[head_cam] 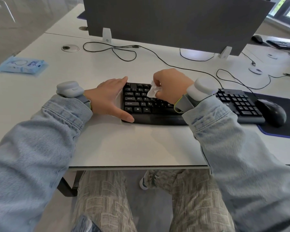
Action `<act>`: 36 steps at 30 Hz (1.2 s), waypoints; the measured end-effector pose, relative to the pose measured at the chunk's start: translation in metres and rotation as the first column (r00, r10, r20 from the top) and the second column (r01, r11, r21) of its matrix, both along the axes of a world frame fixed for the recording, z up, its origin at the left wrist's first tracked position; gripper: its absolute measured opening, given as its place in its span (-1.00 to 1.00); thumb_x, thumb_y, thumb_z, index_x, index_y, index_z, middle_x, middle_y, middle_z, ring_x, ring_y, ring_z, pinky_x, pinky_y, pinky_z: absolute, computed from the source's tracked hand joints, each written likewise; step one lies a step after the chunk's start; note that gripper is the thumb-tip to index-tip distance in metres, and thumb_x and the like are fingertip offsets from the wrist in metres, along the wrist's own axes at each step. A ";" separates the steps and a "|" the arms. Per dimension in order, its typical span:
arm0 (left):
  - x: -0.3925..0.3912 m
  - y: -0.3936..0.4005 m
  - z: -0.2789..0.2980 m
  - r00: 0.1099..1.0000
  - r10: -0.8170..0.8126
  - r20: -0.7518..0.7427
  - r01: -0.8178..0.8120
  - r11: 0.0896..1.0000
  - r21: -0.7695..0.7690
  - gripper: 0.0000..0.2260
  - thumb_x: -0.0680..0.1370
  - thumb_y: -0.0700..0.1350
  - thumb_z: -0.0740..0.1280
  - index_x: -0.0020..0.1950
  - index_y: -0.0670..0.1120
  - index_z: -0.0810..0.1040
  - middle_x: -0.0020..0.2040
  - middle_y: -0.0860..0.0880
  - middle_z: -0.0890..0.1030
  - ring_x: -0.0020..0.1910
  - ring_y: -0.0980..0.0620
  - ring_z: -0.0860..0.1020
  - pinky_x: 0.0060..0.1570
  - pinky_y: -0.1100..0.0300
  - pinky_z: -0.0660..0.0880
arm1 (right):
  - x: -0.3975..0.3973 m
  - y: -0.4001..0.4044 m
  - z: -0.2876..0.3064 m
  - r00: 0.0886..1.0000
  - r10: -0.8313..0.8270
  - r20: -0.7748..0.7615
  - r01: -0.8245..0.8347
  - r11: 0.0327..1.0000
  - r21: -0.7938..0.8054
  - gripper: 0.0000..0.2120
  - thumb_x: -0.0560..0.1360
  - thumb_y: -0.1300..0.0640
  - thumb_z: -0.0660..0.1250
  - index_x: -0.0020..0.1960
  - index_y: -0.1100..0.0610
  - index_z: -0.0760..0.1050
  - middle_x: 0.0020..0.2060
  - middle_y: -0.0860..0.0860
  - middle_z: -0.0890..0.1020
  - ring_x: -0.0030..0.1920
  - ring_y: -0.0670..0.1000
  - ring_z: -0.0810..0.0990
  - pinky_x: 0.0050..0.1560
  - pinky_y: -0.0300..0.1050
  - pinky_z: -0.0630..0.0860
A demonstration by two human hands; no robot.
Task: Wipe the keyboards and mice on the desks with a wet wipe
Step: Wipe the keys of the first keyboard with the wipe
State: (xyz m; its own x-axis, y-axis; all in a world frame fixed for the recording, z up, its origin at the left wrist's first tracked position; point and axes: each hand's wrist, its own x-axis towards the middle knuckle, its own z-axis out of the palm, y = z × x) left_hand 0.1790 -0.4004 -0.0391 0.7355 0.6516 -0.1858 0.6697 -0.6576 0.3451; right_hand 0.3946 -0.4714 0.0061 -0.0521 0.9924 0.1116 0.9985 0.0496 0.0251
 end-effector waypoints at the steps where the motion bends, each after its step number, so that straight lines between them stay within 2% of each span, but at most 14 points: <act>1: 0.000 0.000 -0.001 1.000 -0.001 0.000 0.001 1.000 0.003 0.42 -0.01 0.60 0.25 0.64 -0.05 -0.24 0.66 0.01 -0.10 0.62 0.05 -0.13 0.56 0.10 -0.13 | 0.003 0.000 0.002 1.000 0.008 -0.018 -0.007 1.000 0.016 -0.91 0.45 0.13 0.27 -0.16 0.15 0.49 -0.16 0.03 0.59 -0.16 0.11 0.52 -0.13 -0.11 0.47; 4: 0.000 0.002 -0.002 1.000 -0.005 0.002 0.005 1.000 0.009 0.45 -0.04 0.63 0.25 0.64 -0.05 -0.23 0.66 0.00 -0.08 0.62 0.04 -0.12 0.58 0.06 -0.12 | 0.004 -0.006 0.001 0.978 0.071 -0.195 -0.061 0.996 0.058 -0.88 0.45 0.09 0.27 -0.20 0.14 0.46 -0.31 -0.09 0.49 -0.21 0.06 0.48 -0.23 -0.14 0.39; 7: 0.000 0.002 -0.002 1.000 -0.011 -0.001 0.011 1.000 0.006 0.51 -0.10 0.70 0.21 0.64 -0.05 -0.23 0.66 0.00 -0.08 0.62 0.04 -0.11 0.58 0.06 -0.11 | -0.003 -0.012 -0.006 0.963 0.115 -0.246 -0.111 0.993 0.028 -0.88 0.45 0.09 0.28 -0.19 0.13 0.46 -0.39 -0.14 0.41 -0.26 0.04 0.43 -0.34 -0.22 0.29; 11: -0.001 0.002 -0.001 1.000 -0.002 0.003 0.002 1.000 0.003 0.45 -0.04 0.64 0.26 0.64 -0.05 -0.23 0.66 0.00 -0.08 0.62 0.04 -0.12 0.58 0.06 -0.12 | 0.001 -0.009 -0.003 0.978 0.047 -0.203 -0.059 0.997 -0.056 -0.84 0.45 0.07 0.32 -0.19 0.16 0.47 -0.37 -0.13 0.44 -0.26 0.04 0.44 -0.38 -0.26 0.27; 15: 0.000 0.003 -0.002 1.000 -0.011 0.000 0.011 1.000 0.005 0.52 -0.11 0.71 0.20 0.64 -0.05 -0.23 0.66 0.00 -0.08 0.62 0.03 -0.12 0.58 0.07 -0.11 | 0.019 -0.008 0.002 0.992 -0.044 -0.116 0.033 0.995 -0.096 -0.82 0.45 0.04 0.34 -0.14 0.16 0.52 -0.20 0.02 0.59 -0.17 0.09 0.53 -0.38 -0.26 0.28; 20: 0.000 0.002 -0.002 1.000 -0.012 -0.002 0.012 1.000 0.011 0.52 -0.10 0.71 0.20 0.64 -0.06 -0.23 0.66 -0.01 -0.06 0.62 0.03 -0.09 0.58 0.04 -0.09 | 0.038 -0.017 0.013 0.990 -0.141 -0.011 0.136 0.972 -0.194 -0.82 0.42 0.05 0.40 -0.09 0.16 0.55 -0.15 0.04 0.61 -0.18 0.07 0.52 -0.37 -0.25 0.25; 22: 0.000 0.002 -0.002 1.000 -0.010 -0.003 0.010 1.000 0.016 0.48 -0.06 0.67 0.23 0.64 -0.06 -0.23 0.66 -0.01 -0.06 0.62 0.03 -0.09 0.58 0.06 -0.10 | 0.032 -0.019 0.017 0.992 -0.101 -0.081 0.087 0.983 -0.162 -0.84 0.48 0.11 0.32 -0.07 0.21 0.55 -0.21 0.03 0.59 -0.19 0.07 0.51 -0.39 -0.27 0.26; 24: 0.000 0.002 -0.002 1.000 -0.007 0.001 0.007 1.000 0.013 0.46 -0.04 0.65 0.24 0.64 -0.06 -0.23 0.66 0.00 -0.06 0.62 0.03 -0.09 0.58 0.06 -0.10 | 0.017 -0.019 0.017 0.987 -0.018 -0.162 0.008 0.998 -0.063 -0.85 0.51 0.16 0.23 -0.06 0.16 0.56 -0.31 -0.08 0.49 -0.19 0.04 0.49 -0.38 -0.33 0.25; 26: 0.000 0.002 -0.002 1.000 -0.005 0.001 0.005 1.000 0.011 0.47 -0.05 0.67 0.23 0.64 -0.05 -0.24 0.66 0.00 -0.08 0.62 0.04 -0.10 0.58 0.05 -0.10 | 0.002 -0.017 0.010 0.977 0.081 -0.197 -0.076 0.997 0.031 -0.89 0.48 0.15 0.26 -0.09 0.10 0.56 -0.35 -0.15 0.45 -0.21 -0.01 0.46 -0.35 -0.36 0.24; 28: 0.000 0.002 -0.001 1.000 -0.010 -0.002 0.010 1.000 0.006 0.50 -0.09 0.70 0.20 0.64 -0.05 -0.24 0.66 0.01 -0.08 0.62 0.04 -0.10 0.58 0.06 -0.10 | -0.005 -0.015 0.001 0.965 0.130 -0.226 -0.125 0.992 0.036 -0.94 0.45 0.13 0.33 -0.11 0.08 0.56 -0.36 -0.15 0.44 -0.23 -0.02 0.44 -0.32 -0.28 0.27; 30: 0.000 0.002 0.000 1.000 -0.010 -0.002 0.010 1.000 0.002 0.50 -0.08 0.69 0.21 0.64 -0.04 -0.24 0.66 0.01 -0.08 0.62 0.04 -0.11 0.57 0.08 -0.11 | 0.001 -0.017 -0.005 0.964 0.112 -0.240 -0.111 0.994 0.017 -0.95 0.44 0.12 0.35 -0.13 0.10 0.55 -0.39 -0.14 0.43 -0.25 0.00 0.44 -0.28 -0.17 0.30; 34: 0.000 0.000 0.000 1.000 -0.005 -0.003 0.005 1.000 0.008 0.41 0.00 0.61 0.25 0.64 -0.06 -0.24 0.66 0.00 -0.09 0.62 0.04 -0.11 0.58 0.07 -0.12 | 0.031 -0.028 -0.001 0.983 0.035 -0.181 -0.039 0.999 -0.018 -0.92 0.44 0.18 0.30 -0.14 0.17 0.55 -0.39 -0.11 0.44 -0.25 0.06 0.45 -0.36 -0.22 0.29; 36: 0.000 0.000 0.000 1.000 -0.012 -0.003 0.012 1.000 0.016 0.42 0.00 0.61 0.25 0.64 -0.07 -0.23 0.66 -0.01 -0.08 0.62 0.03 -0.11 0.58 0.06 -0.11 | 0.046 -0.032 0.001 0.991 -0.042 -0.125 0.036 0.998 -0.049 -0.92 0.44 0.16 0.28 -0.15 0.13 0.55 -0.37 -0.11 0.44 -0.22 0.08 0.47 -0.35 -0.18 0.29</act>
